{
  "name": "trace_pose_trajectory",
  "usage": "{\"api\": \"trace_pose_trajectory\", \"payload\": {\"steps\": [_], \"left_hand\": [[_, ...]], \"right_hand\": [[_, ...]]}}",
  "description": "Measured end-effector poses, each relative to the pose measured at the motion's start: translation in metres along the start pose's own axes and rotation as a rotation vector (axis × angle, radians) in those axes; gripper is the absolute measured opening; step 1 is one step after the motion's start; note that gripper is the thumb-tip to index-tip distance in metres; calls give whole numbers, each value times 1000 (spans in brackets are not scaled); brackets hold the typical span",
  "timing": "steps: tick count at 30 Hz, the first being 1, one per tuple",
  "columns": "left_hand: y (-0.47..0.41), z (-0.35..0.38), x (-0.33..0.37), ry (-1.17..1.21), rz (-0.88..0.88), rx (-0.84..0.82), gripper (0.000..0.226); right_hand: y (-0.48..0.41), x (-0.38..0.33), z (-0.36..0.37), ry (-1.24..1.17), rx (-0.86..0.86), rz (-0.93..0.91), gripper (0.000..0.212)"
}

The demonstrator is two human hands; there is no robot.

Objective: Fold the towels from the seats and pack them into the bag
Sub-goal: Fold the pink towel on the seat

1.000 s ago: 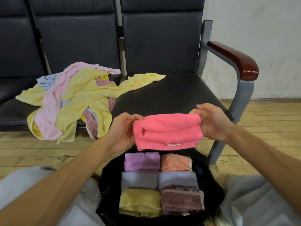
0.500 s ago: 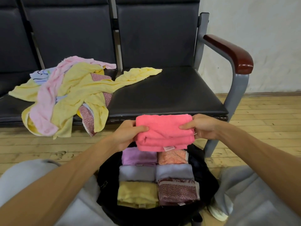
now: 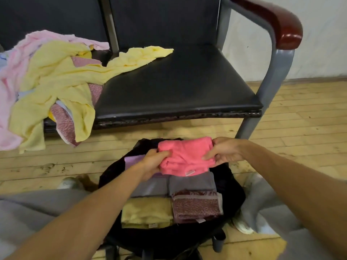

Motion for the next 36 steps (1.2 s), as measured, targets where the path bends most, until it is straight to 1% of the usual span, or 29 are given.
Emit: {"api": "trace_pose_trajectory", "payload": {"steps": [3,5,8,10,12,14,15,17,19,21,23,25,27,29,33,34,36], "left_hand": [[-25,12,-18,-29,-18,-32,34],[-42,19,-29,-81,14,-12,33],[-67,32,-44,-256,99,91,30],[-84,39,-52,-433,193,161,33],[-94,43,-59,-564,227,190,39],[-104,45,-69,-564,223,211,43],[-109,45,-74,-545,222,230,43],[-117,46,-84,-530,236,284,39],[-116,47,-87,-560,296,355,29],[-114,50,-89,-586,350,410,23],[-113,52,-89,-608,354,405,24],[-114,55,-86,-637,326,372,28],[-117,58,-82,-742,285,321,35],[-116,60,-77,-839,271,257,41],[-98,53,-59,-877,264,117,52],[-88,48,-50,-886,283,97,56],[-69,35,-27,-893,344,67,59]], "right_hand": [[-32,25,-10,-56,183,0,38],[-50,42,-12,-103,304,33,38],[-73,66,-9,-115,415,92,36],[-90,81,-8,-118,466,71,38],[-103,92,-7,-19,568,-15,38],[-112,98,-5,139,680,-94,34],[-115,101,-3,161,702,-117,33],[-119,106,2,187,704,-158,31],[-124,115,7,243,709,-177,32],[-131,125,12,309,743,-135,34],[-137,132,16,319,785,-65,37],[-140,131,18,315,784,-8,37],[-140,128,17,317,754,19,34],[-133,123,15,367,736,26,28],[-105,102,7,534,732,36,15],[-94,89,6,585,720,23,14],[-71,60,4,676,666,-58,24]]}}
Point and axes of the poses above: each hand's wrist, its own y-axis away from the middle knuckle, its own z-axis out of the palm, x = y × z, the point moved 2 cm from there along -y, towards the middle knuckle, and after that the axes turned 10 degrees about x, right-handed, at the moved point
